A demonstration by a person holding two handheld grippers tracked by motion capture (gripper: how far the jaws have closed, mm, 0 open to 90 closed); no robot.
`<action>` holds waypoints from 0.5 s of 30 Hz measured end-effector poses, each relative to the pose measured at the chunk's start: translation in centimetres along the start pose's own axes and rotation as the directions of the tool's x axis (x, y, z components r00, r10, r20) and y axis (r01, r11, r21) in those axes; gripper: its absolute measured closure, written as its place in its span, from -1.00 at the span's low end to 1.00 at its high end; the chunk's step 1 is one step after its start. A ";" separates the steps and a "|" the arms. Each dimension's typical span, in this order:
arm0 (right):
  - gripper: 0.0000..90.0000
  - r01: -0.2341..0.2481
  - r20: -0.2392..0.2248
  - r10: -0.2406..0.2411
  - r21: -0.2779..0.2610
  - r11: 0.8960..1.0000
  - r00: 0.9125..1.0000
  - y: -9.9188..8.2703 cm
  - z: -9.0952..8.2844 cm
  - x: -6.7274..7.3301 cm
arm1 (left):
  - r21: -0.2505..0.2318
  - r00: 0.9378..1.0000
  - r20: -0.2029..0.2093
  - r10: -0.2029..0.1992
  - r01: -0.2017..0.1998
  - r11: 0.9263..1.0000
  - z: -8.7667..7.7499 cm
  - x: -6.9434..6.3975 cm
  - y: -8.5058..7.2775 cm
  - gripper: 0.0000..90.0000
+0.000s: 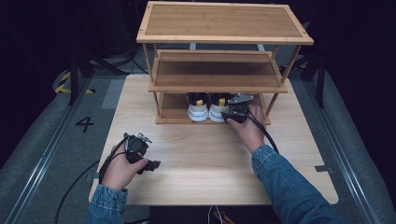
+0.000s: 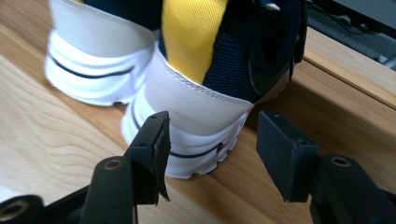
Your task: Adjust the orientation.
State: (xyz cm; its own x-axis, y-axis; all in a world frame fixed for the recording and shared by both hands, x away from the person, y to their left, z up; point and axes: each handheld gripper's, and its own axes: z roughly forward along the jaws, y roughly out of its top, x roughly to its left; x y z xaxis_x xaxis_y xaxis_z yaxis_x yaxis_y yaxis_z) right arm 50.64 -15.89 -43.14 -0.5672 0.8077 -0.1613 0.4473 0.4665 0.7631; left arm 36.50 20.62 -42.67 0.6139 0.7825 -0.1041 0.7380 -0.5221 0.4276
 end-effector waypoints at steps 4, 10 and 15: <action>0.01 -0.018 -0.036 0.017 -0.022 1.000 0.999 0.2 -1.6 0.1 | -0.003 1.000 0.006 0.008 -0.008 1.000 0.1 -0.1 0.3 -0.46; -0.01 -0.038 -0.096 0.033 -0.057 0.998 0.995 0.4 -4.8 -0.2 | -0.015 1.000 0.014 0.014 -0.014 1.000 -0.1 -0.3 0.7 -0.47; -0.01 -0.046 -0.113 0.039 -0.064 0.997 0.993 0.0 -6.9 -0.6 | -0.035 0.999 0.040 0.029 -0.028 0.999 -0.3 -0.7 1.1 -0.46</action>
State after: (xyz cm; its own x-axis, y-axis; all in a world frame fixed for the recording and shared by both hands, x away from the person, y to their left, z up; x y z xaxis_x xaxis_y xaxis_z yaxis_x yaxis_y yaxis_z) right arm 46.21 -18.91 -38.73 -0.6236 0.7794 -0.0600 0.4281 0.4047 0.8081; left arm 36.79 19.56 -41.85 0.6459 0.7527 -0.1277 0.7106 -0.5315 0.4611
